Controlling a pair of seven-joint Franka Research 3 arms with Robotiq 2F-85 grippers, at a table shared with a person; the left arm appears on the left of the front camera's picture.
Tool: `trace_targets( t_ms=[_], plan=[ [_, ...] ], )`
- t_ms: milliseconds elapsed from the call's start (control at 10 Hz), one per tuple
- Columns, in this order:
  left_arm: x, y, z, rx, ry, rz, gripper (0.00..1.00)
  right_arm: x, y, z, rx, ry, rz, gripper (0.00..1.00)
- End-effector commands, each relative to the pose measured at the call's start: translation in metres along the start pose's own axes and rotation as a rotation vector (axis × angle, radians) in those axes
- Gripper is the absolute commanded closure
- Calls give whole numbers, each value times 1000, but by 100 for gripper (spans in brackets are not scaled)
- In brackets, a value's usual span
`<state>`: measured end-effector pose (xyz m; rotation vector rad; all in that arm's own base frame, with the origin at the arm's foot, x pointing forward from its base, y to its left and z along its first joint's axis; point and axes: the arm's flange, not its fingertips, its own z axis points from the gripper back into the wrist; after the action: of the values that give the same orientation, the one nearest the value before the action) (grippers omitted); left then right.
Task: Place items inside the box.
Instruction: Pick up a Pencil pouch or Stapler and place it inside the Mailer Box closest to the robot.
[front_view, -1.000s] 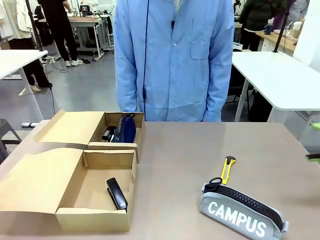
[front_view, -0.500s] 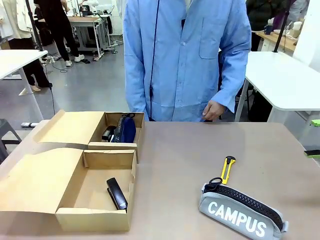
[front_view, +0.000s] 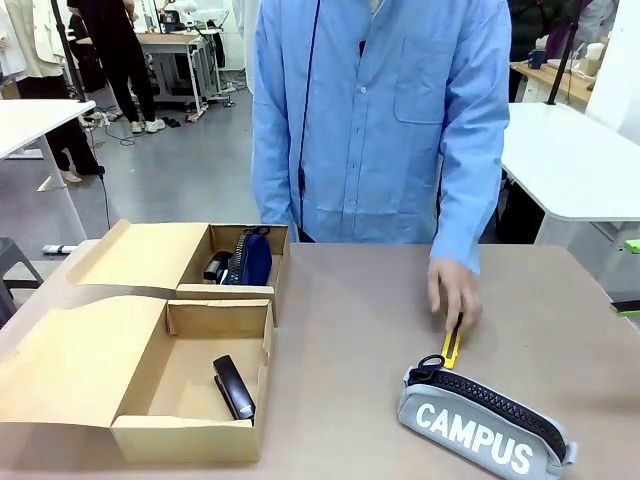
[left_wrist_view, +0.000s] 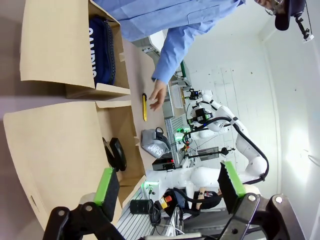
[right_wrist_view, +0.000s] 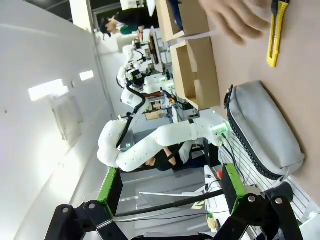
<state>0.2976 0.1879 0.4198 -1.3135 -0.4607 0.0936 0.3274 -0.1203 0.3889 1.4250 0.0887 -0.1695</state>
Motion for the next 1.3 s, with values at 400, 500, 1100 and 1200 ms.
trace_targets(
  t_ms=[400, 500, 1100, 1200],
  plan=[
    [-1, -2, 0, -18, -6, -20, 0, 5, 13, -62, -347, 26, 128, 0],
    [-1, -2, 0, -18, -6, -20, 0, 3, 17, -45, -223, -22, 185, 0],
    [-1, -2, 0, -18, -6, -20, 0, -74, -38, 61, 75, -76, 289, 0],
    [-1, -2, 0, -18, -6, -20, 0, -74, -30, 49, 20, -68, 307, 0]
  ],
)
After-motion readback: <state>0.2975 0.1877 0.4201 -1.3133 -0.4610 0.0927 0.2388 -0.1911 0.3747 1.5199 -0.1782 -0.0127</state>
